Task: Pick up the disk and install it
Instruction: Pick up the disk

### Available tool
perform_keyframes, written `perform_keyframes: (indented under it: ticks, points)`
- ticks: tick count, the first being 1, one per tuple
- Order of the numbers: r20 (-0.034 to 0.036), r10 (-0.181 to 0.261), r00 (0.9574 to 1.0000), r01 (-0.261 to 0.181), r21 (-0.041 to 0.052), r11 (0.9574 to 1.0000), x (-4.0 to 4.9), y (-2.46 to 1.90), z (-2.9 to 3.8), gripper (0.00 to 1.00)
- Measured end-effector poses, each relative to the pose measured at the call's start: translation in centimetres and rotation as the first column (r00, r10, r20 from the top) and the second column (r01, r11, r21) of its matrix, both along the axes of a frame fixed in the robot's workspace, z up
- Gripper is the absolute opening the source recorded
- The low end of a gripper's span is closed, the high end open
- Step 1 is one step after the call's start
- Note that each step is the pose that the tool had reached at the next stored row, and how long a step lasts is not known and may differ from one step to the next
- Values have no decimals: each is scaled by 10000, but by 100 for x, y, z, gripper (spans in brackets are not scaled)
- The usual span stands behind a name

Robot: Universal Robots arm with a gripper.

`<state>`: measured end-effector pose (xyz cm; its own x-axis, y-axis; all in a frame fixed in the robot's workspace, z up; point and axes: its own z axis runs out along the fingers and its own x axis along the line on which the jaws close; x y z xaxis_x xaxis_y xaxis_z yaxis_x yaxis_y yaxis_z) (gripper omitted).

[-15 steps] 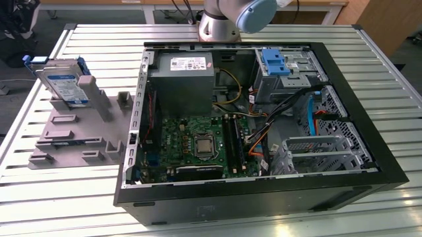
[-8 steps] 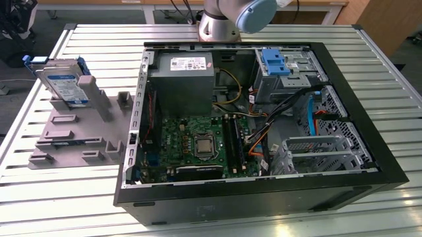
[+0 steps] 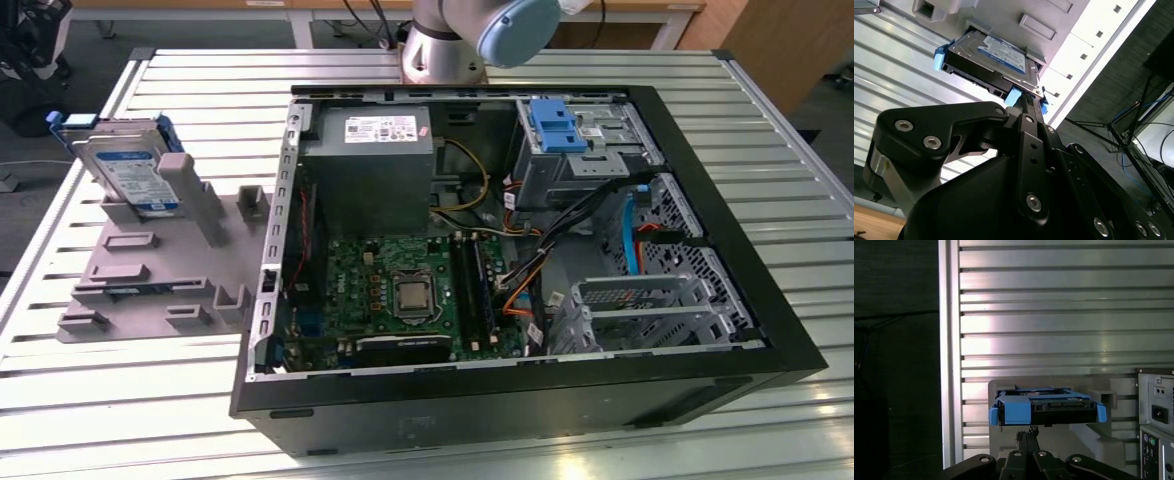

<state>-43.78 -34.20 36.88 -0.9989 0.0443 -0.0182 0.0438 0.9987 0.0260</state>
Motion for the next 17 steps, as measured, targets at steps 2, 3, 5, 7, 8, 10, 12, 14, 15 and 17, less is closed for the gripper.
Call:
perform_keyframes:
  ticks: [2,3,5,7,8,10,12,14,15,17]
  points:
    - [0,0,10000,0,0,10000,-3,0,0,11]
    - [0,0,10000,0,0,10000,-5,0,-1,11]
    - [0,14,10000,-14,0,10000,-5,0,-1,11]
    - [0,42,10000,-42,0,10000,-5,0,-1,11]
    - [0,59,10000,-59,0,10000,-5,0,0,11]
    - [0,124,9999,-124,0,9999,-5,0,0,11]
    - [-1,284,9996,-284,-1,9996,-6,1,0,11]
    - [0,594,9982,-594,0,9982,-5,0,0,11]
    - [0,618,9981,-618,0,9981,-5,0,0,11]
    - [-1,621,9981,-621,0,9981,-5,0,0,11]
